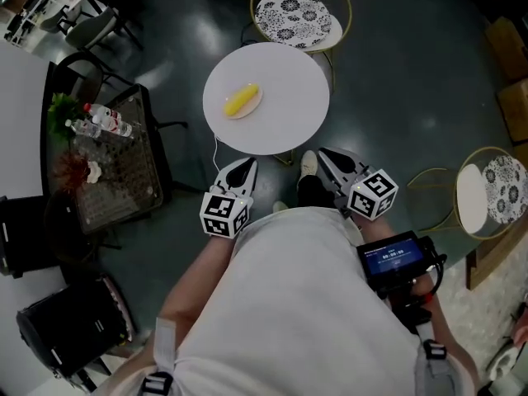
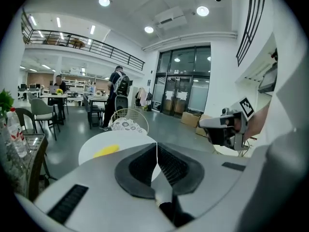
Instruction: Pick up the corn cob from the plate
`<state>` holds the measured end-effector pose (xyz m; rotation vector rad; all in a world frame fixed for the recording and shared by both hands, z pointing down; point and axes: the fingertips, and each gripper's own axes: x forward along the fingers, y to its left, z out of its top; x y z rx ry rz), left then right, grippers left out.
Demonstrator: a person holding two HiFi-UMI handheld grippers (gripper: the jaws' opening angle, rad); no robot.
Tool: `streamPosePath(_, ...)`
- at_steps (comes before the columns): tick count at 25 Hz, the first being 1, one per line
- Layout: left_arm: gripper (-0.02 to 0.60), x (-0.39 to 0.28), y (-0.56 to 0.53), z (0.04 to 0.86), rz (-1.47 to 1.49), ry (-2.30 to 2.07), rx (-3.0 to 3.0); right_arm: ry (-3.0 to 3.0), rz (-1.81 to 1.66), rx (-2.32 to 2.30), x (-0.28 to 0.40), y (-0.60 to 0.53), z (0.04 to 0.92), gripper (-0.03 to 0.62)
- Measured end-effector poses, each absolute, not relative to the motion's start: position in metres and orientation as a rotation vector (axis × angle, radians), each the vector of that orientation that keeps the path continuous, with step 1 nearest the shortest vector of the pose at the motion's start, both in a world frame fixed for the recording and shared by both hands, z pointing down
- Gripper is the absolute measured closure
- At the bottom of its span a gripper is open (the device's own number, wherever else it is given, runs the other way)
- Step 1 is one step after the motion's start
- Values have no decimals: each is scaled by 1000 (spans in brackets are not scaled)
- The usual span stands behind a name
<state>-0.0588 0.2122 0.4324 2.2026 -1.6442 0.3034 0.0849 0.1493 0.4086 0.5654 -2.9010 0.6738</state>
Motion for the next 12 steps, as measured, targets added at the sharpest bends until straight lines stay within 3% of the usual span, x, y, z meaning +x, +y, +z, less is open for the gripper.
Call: streamPosePath(12,569,-67,218,430,284,-1666,2194,-2898,660,527,68,151,408,585)
